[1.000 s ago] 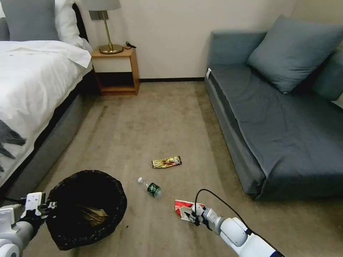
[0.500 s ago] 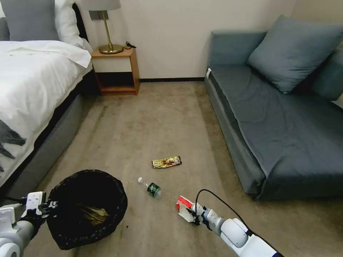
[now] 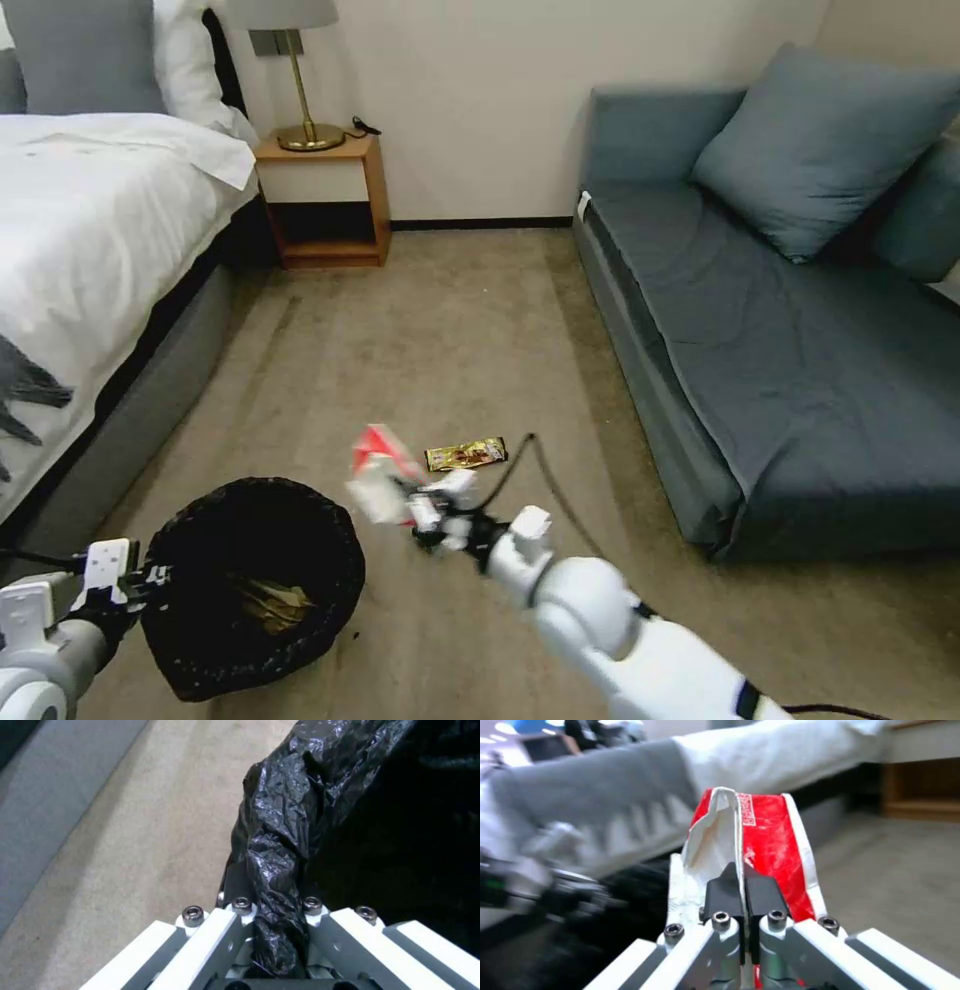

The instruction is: Pick up the trash bin, then pick up the garbage on the floor and place it into the trash bin.

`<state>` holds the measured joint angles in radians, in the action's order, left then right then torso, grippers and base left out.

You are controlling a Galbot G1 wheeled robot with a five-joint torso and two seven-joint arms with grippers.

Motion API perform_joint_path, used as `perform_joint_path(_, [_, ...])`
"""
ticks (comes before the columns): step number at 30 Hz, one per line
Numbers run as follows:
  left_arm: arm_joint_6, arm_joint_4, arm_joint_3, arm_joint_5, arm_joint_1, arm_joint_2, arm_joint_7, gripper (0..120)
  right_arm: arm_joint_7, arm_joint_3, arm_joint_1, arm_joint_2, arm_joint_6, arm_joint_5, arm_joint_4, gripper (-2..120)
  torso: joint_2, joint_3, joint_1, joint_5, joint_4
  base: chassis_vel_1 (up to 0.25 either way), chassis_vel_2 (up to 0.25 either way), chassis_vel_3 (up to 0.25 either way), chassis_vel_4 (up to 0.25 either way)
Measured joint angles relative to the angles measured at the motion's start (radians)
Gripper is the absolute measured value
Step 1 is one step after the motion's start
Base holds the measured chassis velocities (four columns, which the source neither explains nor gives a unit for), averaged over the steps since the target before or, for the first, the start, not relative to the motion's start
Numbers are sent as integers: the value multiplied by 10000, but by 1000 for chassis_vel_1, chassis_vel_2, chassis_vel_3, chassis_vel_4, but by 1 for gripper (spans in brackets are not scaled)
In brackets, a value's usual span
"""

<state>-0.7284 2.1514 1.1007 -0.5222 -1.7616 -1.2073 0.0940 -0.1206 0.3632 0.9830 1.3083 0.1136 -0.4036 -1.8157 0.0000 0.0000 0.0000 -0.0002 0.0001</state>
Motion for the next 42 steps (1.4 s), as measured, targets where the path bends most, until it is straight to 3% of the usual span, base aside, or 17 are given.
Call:
perform_joint_path(3, [-30, 88, -43, 2, 10, 11, -8, 3, 23, 669, -232, 727, -33, 342, 554, 0, 1, 0, 0, 0, 2, 0, 0, 0, 0])
perform_joint_path(12, [-54, 141, -64, 6, 32, 57, -11, 3, 41, 1015, -196, 1111, -85, 729, 911, 1, 1, 0, 0, 0, -1, 0, 0, 0, 0])
perform_joint_path(15, [-63, 142, -65, 8, 61, 79, -12, 3, -26, 1036, -106, 1066, -69, 846, 913, 17, 0, 0, 0, 0, -2, 0, 0, 0, 0])
perform_joint_path(27, [-72, 129, -51, 9, 104, 51, -22, 3, 198, 688, 202, 1038, -390, 1514, 806, 55, 0, 0, 0, 2, 0, 0, 0, 0, 0])
perform_joint_path(32, [-73, -15, 119, -75, 237, 130, -33, 3, 541, -1110, 1151, -10, -1687, 3105, 483, 79, 1, -1, 1, 3, -2, 0, 0, 0, 0])
perform_joint_path(39, [-73, -140, 256, -249, 314, 261, -37, 3, 953, -3244, 2882, -532, -2664, 3390, 448, 99, 0, -1, 0, 5, -4, 0, 0, 0, 0])
perform_joint_path(42, [-73, -197, 266, -273, 330, 279, -37, 3, 1022, -3754, 3450, -671, -3008, 3315, 382, 99, 1, -1, 0, 5, -2, 0, 0, 0, 0])
